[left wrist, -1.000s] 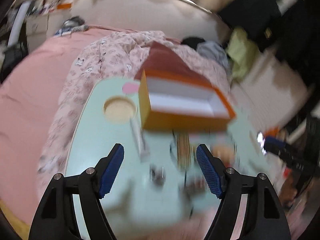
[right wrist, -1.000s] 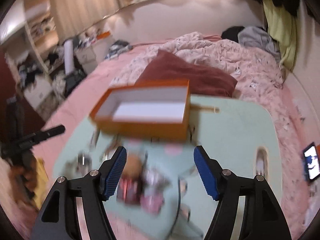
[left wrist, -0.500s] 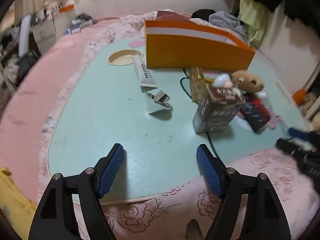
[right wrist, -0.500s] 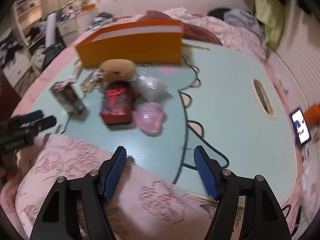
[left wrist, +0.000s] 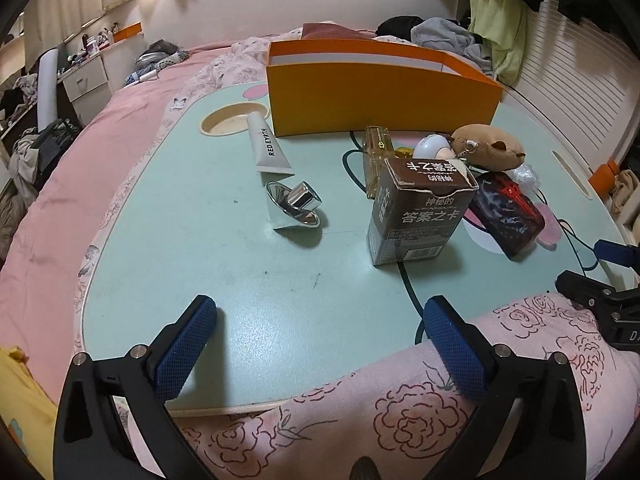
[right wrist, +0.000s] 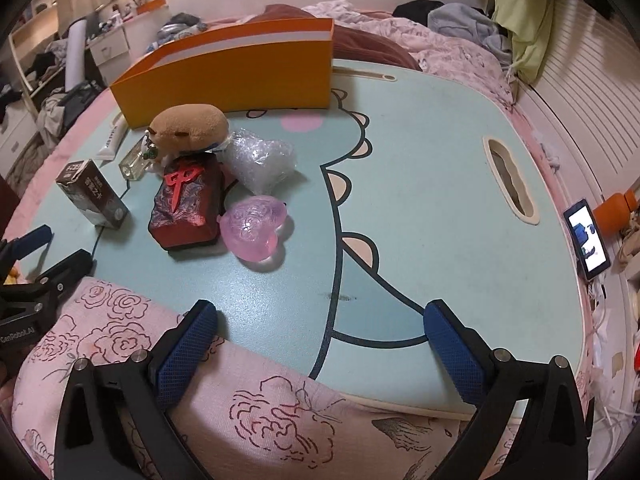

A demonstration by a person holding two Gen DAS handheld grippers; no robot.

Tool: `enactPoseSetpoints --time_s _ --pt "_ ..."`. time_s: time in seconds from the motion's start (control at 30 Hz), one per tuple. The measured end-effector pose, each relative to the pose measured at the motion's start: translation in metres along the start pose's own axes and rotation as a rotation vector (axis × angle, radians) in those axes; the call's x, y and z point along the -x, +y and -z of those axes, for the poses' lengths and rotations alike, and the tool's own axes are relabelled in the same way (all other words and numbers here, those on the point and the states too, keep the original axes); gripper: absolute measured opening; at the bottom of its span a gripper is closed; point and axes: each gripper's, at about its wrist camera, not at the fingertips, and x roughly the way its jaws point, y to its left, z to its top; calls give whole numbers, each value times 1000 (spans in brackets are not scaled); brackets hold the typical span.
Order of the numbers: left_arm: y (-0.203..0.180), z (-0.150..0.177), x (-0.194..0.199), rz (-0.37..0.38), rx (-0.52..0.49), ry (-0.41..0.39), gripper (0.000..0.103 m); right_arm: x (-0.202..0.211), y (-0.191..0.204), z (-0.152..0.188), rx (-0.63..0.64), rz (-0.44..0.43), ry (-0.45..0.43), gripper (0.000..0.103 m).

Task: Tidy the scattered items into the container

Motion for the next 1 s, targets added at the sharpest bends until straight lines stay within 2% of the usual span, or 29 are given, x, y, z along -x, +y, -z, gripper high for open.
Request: enactPoseSetpoints --time_s 1.0 --pt "-4 -2 1 -1 0 2 103 -2 0 -1 5 -5 3 103"
